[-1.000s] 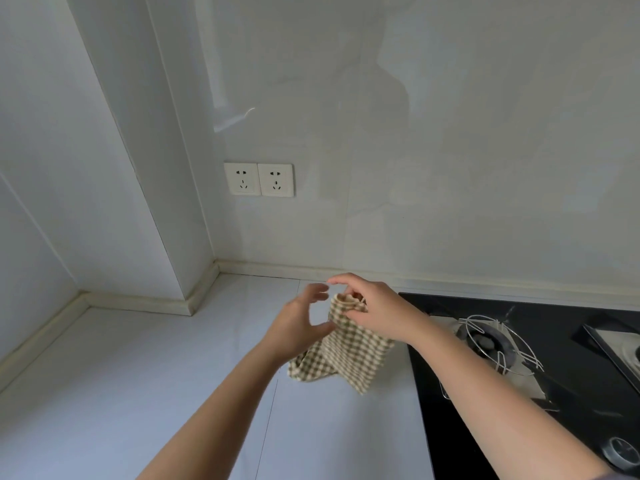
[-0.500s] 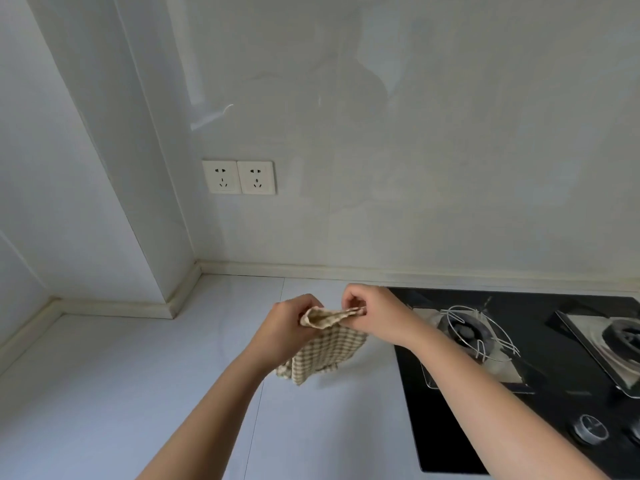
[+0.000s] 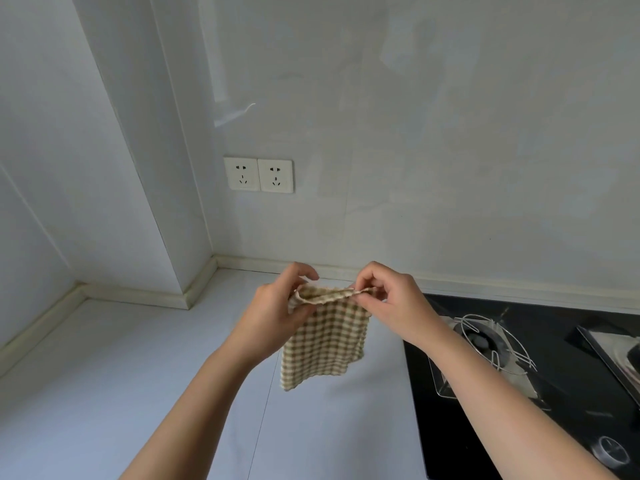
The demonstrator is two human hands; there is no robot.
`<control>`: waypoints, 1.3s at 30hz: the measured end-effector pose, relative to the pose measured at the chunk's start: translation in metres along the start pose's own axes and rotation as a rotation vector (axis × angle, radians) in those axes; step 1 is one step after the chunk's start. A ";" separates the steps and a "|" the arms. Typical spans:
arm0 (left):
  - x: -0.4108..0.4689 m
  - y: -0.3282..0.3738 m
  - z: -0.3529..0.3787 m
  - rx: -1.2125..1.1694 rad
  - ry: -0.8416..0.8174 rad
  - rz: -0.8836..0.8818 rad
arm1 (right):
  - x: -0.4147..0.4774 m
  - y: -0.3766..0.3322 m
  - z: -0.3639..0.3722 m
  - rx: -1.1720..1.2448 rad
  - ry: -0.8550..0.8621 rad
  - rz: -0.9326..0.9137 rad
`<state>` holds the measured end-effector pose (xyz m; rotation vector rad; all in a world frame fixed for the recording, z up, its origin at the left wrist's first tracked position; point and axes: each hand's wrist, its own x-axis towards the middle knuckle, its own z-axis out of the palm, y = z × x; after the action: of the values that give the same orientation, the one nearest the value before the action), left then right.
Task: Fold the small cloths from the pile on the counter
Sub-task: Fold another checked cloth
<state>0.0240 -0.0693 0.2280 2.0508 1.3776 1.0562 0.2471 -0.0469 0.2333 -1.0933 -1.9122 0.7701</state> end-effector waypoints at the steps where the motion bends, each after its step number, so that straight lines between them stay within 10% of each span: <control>1: -0.001 0.001 -0.002 0.035 -0.013 0.033 | 0.001 -0.001 0.000 0.005 0.009 -0.004; 19: 0.010 0.002 -0.021 0.362 -0.050 0.363 | 0.007 -0.002 -0.006 -0.136 -0.151 0.015; 39: 0.007 -0.014 -0.046 0.483 -0.269 0.204 | 0.017 -0.016 -0.003 -0.164 -0.139 -0.072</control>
<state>-0.0190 -0.0591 0.2482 2.6123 1.4008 0.5169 0.2374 -0.0384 0.2530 -1.0857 -2.1521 0.6737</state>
